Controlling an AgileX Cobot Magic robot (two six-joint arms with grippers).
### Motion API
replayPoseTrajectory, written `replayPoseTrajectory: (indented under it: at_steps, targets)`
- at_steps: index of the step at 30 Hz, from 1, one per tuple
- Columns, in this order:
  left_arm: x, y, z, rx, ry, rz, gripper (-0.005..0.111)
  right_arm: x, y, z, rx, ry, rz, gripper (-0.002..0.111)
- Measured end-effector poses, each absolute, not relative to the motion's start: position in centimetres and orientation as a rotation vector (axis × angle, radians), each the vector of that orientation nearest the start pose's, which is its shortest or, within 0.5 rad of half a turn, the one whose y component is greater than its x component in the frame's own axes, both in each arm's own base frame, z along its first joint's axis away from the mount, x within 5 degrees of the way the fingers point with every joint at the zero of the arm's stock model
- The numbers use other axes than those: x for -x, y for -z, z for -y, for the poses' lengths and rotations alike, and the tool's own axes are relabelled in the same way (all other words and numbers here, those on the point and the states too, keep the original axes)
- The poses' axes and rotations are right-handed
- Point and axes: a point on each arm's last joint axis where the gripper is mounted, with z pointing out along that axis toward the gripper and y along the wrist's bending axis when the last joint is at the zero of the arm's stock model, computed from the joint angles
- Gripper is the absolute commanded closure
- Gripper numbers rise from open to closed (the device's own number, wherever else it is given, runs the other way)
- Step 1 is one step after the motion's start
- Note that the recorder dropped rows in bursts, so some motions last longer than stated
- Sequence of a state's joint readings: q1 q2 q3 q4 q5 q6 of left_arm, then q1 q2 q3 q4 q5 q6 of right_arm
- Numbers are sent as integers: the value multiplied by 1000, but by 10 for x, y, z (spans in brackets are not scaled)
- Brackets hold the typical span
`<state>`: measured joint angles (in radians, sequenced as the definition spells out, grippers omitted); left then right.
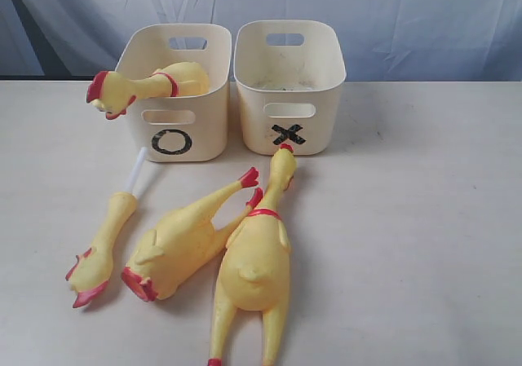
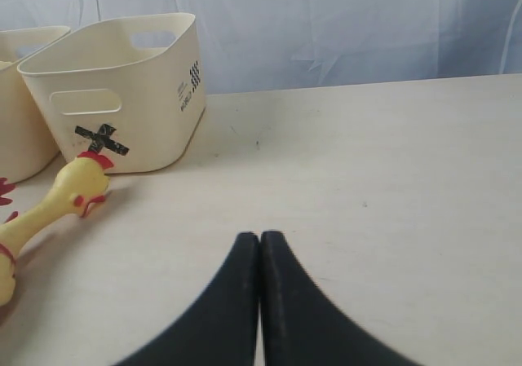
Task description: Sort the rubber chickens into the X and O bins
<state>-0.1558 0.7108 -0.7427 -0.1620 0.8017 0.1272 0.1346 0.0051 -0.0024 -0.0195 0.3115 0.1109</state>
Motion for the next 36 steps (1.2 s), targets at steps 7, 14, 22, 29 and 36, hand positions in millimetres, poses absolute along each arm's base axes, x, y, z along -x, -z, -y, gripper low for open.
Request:
replayPoseTrajectory:
  at_steps: [7,14,22,29,36]
  targets:
    - [-131,-307,30,-240,189,-2202,106,-54,-186,-7,37,-152,-1794,108]
    - [-133,-309,29,-233,185,-2160,106,-55,-192,-7,43,-151,-1728,108]
    - [-134,-305,29,-227,182,-2151,106,-56,-214,-8,-4,-222,-1483,108]
    - [-134,-294,29,-224,179,-2167,106,-51,-238,-2,-239,-466,-1207,108]
    - [-134,-295,29,-221,179,-2155,106,-44,-253,6,-330,-543,-990,108]
